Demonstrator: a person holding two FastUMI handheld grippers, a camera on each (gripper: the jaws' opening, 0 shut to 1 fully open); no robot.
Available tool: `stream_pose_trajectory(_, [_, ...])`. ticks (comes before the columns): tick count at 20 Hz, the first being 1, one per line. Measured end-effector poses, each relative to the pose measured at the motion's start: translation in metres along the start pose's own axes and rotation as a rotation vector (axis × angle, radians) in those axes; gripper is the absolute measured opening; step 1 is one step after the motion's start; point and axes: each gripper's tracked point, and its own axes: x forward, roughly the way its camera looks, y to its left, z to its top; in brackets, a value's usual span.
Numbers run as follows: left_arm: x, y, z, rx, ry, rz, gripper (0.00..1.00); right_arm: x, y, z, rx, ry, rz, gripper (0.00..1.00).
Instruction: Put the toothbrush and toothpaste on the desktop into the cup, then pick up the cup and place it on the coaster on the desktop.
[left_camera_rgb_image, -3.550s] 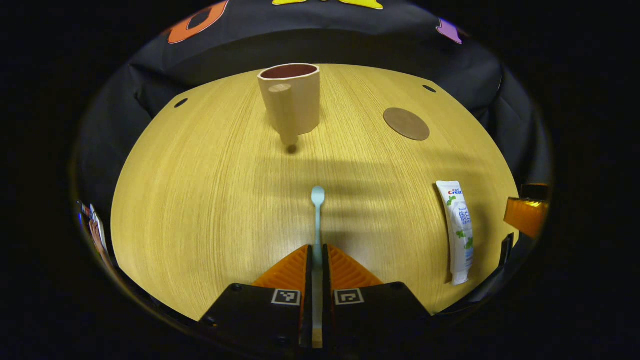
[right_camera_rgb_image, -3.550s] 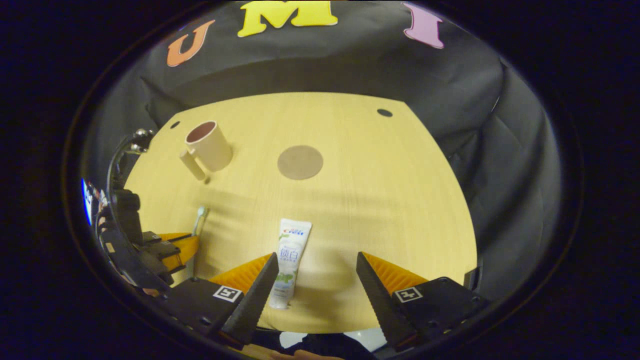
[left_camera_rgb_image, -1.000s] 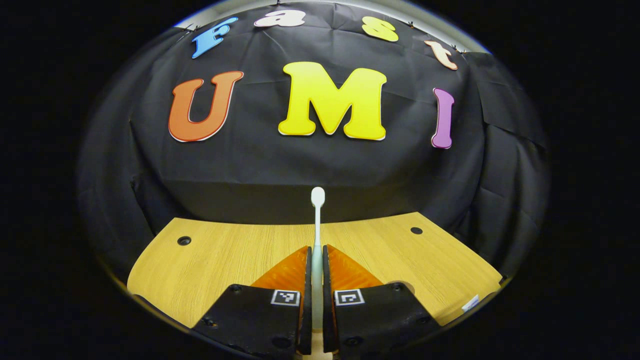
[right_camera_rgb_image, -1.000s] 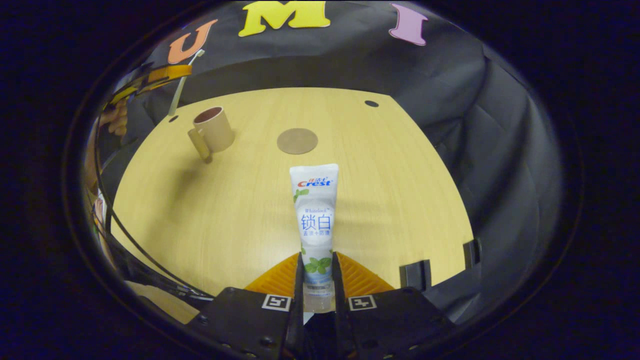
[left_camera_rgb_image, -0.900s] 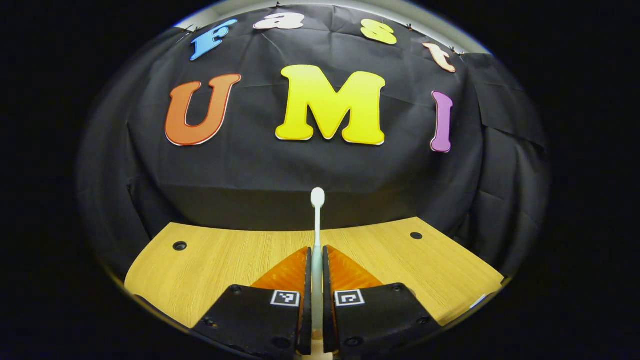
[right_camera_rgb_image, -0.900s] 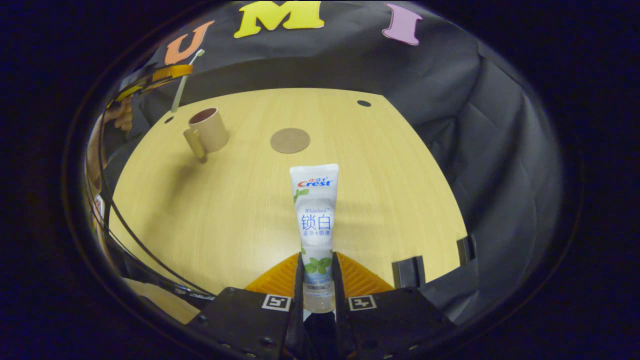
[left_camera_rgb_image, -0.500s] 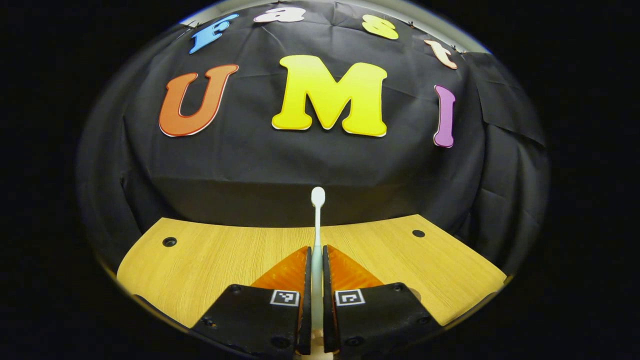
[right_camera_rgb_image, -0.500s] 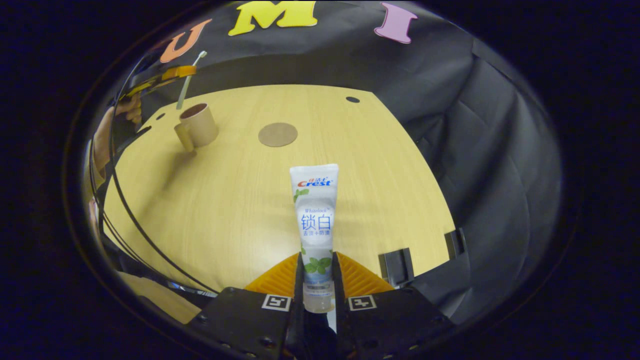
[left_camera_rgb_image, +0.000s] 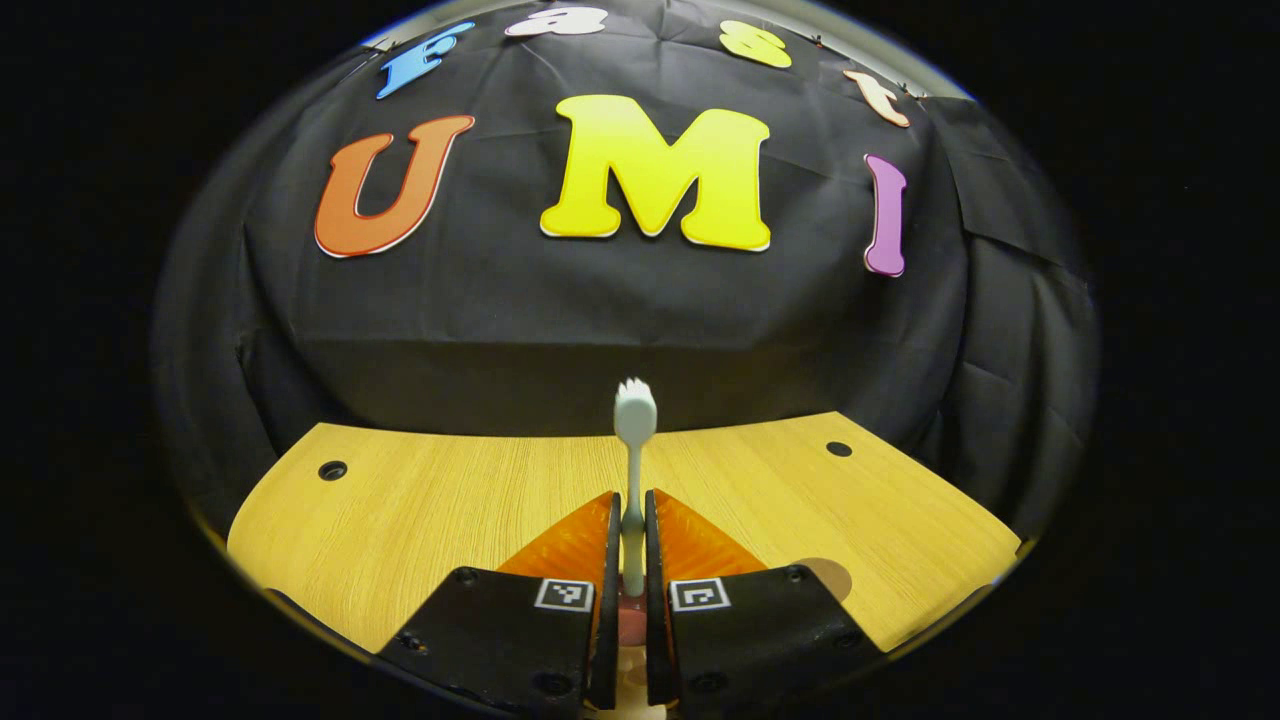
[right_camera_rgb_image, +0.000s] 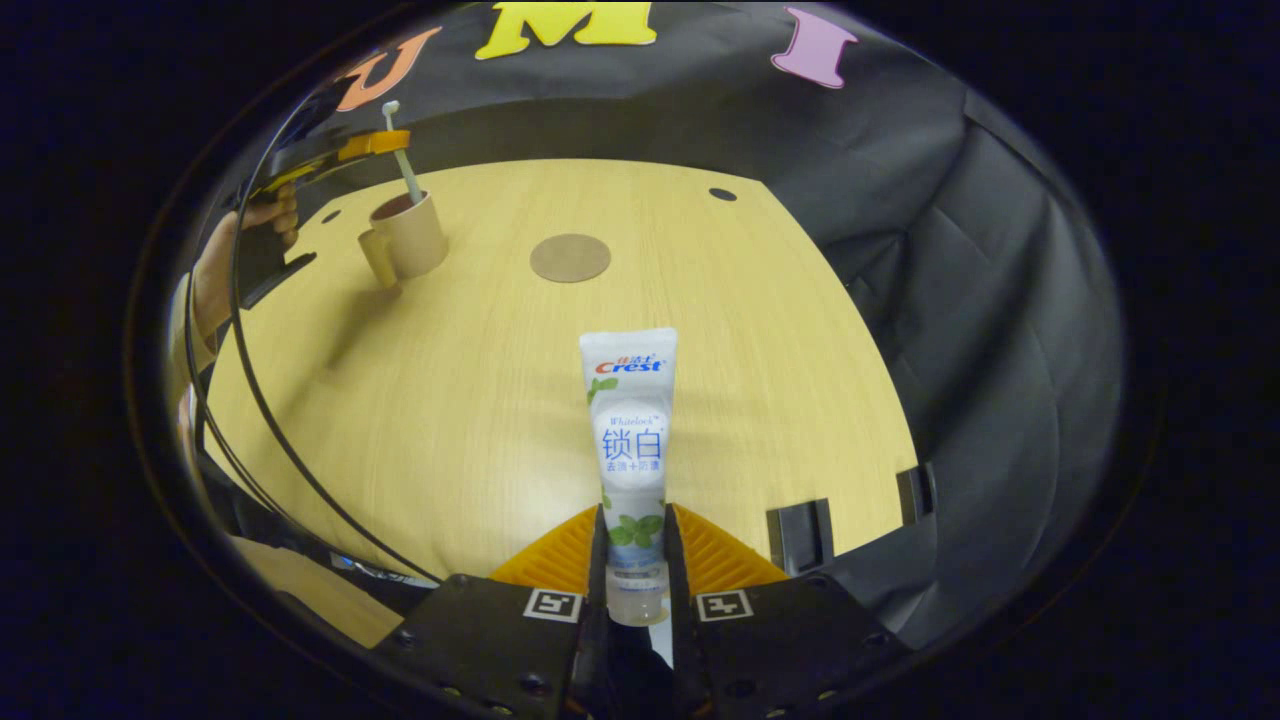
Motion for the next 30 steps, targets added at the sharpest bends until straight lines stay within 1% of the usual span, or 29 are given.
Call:
stream_pose_trajectory(1, [-0.002,-0.001,-0.004,0.0,0.011,-0.006,0.14,0.0,0.0,0.0,-0.002,0.001,0.0,0.27])
stream_pose_trajectory(2, [-0.004,-0.001,-0.005,0.006,0.011,0.002,0.19,0.001,0.0,0.0,-0.002,-0.001,0.001,0.27])
stream_pose_trajectory(3, [-0.007,-0.003,-0.006,0.011,0.013,-0.006,0.25,0.001,0.0,0.002,-0.002,-0.006,0.003,0.27])
stream_pose_trajectory(4, [-0.008,-0.007,-0.01,0.016,0.028,-0.026,0.29,0.0,0.0,0.002,-0.002,-0.011,0.007,0.27])
stream_pose_trajectory(5, [-0.011,-0.009,-0.016,0.023,0.049,-0.027,0.46,-0.001,0.001,0.004,0.003,-0.014,0.015,0.27])
stream_pose_trajectory(6, [-0.015,-0.006,-0.018,0.027,0.071,-0.02,0.54,-0.002,0.001,0.005,0.008,-0.02,0.024,0.27])
stream_pose_trajectory(7, [-0.021,-0.003,-0.017,0.025,0.075,-0.008,0.67,-0.003,0.001,0.008,0.007,-0.033,0.033,0.27])
stream_pose_trajectory(8, [-0.027,-0.003,-0.014,0.019,0.069,-0.009,0.71,-0.003,0.001,0.008,0.004,-0.049,0.046,0.27])
stream_pose_trajectory(9, [-0.033,-0.003,-0.011,0.014,0.057,-0.008,0.78,-0.005,0.001,0.012,-0.001,-0.061,0.058,0.27])
stream_pose_trajectory(10, [-0.042,0.002,-0.008,0.014,0.052,0.01,0.83,-0.004,0.002,0.015,-0.005,-0.072,0.074,0.27])
stream_pose_trajectory(11, [-0.049,0.006,-0.003,0.013,0.041,0.03,0.92,-0.006,0.003,0.018,-0.01,-0.08,0.091,0.27])
stream_pose_trajectory(13, [-0.064,0.011,0.003,-0.002,0.029,0.046,0.94,-0.014,0.004,0.028,-0.006,-0.101,0.127,0.27])
stream_pose_trajectory(15, [-0.081,0.018,0.002,-0.018,0.038,0.056,0.94,-0.018,0.014,0.046,-0.012,-0.139,0.17,0.27])
stream_pose_trajectory(17, [-0.103,0.032,0.001,-0.024,0.045,0.092,0.95,-0.016,0.039,0.07,-0.027,-0.19,0.224,0.27])
stream_pose_trajectory(19, [-0.126,0.053,0.0,-0.037,0.044,0.133,0.95,-0.022,0.078,0.106,-0.047,-0.242,0.288,0.27])
stream_pose_trajectory(21, [-0.149,0.073,-0.006,-0.063,0.058,0.186,0.95,-0.028,0.114,0.14,-0.082,-0.295,0.354,0.27])
stream_pose_trajectory(23, [-0.172,0.088,-0.013,-0.086,0.078,0.241,0.95,-0.031,0.144,0.172,-0.109,-0.35,0.401,0.27])
stream_pose_trajectory(27, [-0.213,0.107,-0.018,-0.115,0.1,0.327,0.95,-0.023,0.195,0.21,-0.183,-0.426,0.474,0.27])
stream_pose_trajectory(30, [-0.232,0.108,-0.014,-0.136,0.086,0.38,0.95,-0.013,0.219,0.229,-0.211,-0.462,0.515,0.27])
